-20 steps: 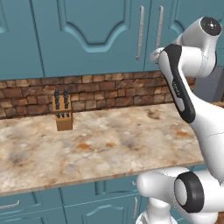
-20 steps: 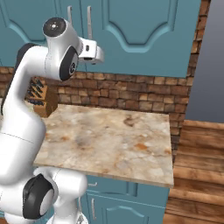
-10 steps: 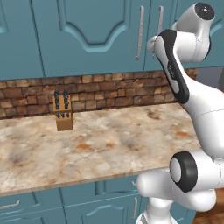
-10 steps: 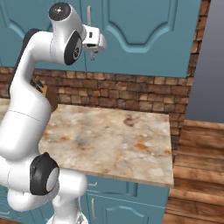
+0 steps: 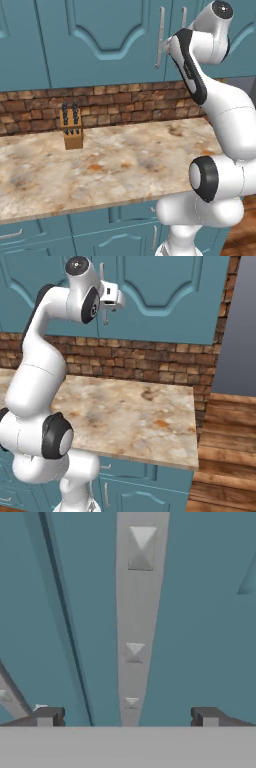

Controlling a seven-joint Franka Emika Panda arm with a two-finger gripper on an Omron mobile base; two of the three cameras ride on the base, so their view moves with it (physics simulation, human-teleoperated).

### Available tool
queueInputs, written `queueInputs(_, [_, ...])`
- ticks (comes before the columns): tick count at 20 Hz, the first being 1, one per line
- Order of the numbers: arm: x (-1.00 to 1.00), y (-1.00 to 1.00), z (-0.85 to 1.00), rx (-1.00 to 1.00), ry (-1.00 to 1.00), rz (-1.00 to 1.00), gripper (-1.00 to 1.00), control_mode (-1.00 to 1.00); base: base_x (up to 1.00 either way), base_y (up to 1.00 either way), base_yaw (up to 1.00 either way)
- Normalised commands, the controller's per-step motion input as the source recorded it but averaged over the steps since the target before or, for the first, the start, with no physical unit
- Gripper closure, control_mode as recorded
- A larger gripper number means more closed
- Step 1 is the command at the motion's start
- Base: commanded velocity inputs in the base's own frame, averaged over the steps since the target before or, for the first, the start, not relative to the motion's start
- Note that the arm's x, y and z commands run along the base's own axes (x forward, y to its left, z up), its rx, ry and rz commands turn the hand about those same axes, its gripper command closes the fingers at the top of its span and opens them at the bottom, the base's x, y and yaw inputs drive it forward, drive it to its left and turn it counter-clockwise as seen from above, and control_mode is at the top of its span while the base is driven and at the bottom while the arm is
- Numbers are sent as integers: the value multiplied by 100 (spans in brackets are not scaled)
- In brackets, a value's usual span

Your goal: Open the cabinet, pick the kettle from the cabinet, and place it in the sink.

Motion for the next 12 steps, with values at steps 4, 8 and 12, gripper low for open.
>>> queueInputs(4, [49, 0, 0, 1, 0, 3, -100, -100, 0, 0, 0])
queueInputs(8, [50, 0, 0, 2, 0, 3, -100, -100, 0, 0, 0])
queueInputs(12, [45, 0, -7, 1, -1, 6, 100, -100, 0, 0, 0])
